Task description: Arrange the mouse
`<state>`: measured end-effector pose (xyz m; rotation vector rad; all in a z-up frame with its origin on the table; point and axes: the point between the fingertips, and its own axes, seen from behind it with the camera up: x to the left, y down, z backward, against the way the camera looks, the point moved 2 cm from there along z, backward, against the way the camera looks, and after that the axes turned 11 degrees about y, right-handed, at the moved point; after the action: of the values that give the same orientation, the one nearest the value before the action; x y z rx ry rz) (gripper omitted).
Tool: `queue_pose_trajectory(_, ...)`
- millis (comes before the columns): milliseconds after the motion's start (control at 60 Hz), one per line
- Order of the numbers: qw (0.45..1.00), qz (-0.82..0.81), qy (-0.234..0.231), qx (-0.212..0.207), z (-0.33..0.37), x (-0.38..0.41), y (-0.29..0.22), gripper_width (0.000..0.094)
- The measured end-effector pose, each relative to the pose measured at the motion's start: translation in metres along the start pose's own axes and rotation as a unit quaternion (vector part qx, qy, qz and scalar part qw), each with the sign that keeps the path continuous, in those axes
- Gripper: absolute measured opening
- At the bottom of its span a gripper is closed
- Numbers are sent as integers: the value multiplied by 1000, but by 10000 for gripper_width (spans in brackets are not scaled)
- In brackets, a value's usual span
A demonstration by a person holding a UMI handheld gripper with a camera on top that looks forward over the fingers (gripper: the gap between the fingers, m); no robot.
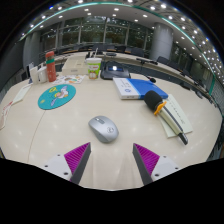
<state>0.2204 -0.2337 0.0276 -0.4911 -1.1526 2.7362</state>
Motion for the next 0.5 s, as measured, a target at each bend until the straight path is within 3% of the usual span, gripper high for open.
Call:
queue_pose_trajectory(283,1000,7,-19,5,-63,21,-28,846)
queue_pose_trajectory(500,998,-6,-64,-4,-85,34,-47,725)
